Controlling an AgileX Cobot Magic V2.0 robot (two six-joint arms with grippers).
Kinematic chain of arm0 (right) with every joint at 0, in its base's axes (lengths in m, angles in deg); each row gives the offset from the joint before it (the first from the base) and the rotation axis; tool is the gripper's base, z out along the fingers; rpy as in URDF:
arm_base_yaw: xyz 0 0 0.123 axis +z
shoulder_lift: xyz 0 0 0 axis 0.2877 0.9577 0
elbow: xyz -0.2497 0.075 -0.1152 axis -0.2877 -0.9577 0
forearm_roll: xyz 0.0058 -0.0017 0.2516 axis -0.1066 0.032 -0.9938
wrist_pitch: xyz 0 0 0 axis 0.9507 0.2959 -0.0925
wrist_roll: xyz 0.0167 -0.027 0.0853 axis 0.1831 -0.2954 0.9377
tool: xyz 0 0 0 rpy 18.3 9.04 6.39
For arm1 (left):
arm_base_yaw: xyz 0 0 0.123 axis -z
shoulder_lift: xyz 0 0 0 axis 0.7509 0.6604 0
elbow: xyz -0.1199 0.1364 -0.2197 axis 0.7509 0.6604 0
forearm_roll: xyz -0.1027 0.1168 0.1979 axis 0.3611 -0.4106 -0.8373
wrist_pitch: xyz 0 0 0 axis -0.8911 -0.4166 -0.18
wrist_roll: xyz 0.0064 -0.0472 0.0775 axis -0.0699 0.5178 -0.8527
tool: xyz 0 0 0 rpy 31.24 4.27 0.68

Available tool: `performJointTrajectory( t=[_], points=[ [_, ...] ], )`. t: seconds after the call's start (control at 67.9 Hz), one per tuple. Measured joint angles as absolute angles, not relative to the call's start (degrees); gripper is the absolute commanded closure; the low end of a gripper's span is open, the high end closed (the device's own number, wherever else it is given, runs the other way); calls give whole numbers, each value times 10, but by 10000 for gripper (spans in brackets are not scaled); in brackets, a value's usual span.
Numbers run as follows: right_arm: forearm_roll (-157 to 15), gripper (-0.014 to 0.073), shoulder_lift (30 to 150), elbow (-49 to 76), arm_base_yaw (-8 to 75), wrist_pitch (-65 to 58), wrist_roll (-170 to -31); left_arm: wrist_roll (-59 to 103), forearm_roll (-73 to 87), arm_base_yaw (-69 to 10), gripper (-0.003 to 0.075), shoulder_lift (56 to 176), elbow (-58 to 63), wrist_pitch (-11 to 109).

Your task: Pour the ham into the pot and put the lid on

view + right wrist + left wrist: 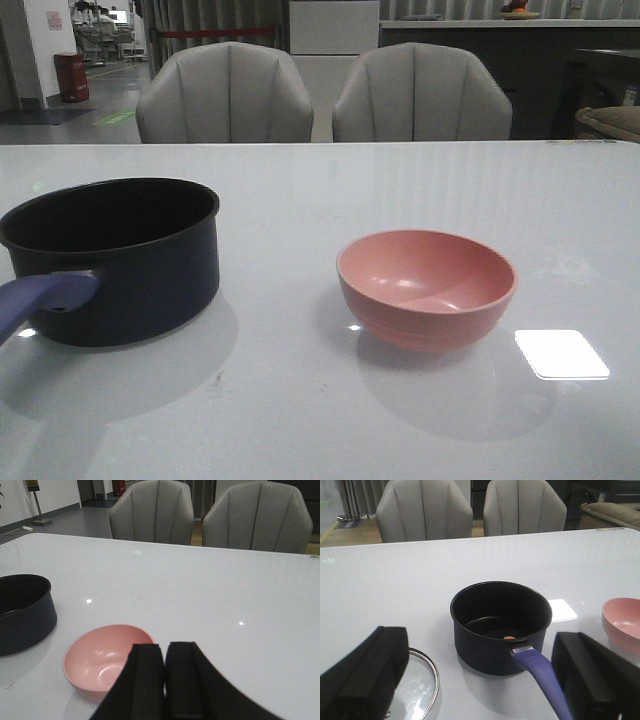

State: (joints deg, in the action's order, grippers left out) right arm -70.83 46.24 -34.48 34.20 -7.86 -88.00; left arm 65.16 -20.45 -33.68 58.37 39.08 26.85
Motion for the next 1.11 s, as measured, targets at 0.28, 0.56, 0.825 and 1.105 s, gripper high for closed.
performJointTrajectory(
  t=[0.28,0.56,0.825,1.105],
  points=[
    [-708,449,462,-345,342,-78,-881,655,-210,-337,92,682,301,215],
    [-708,449,462,-345,342,-78,-881,738,-286,-338,92,918,195,187],
    [-708,449,462,-345,342,-77,-881,757,-295,-406,95,1125,135,161],
    [-708,449,462,-345,342,-77,-881,678,-198,-526,95,1297,36,90]
  ],
)
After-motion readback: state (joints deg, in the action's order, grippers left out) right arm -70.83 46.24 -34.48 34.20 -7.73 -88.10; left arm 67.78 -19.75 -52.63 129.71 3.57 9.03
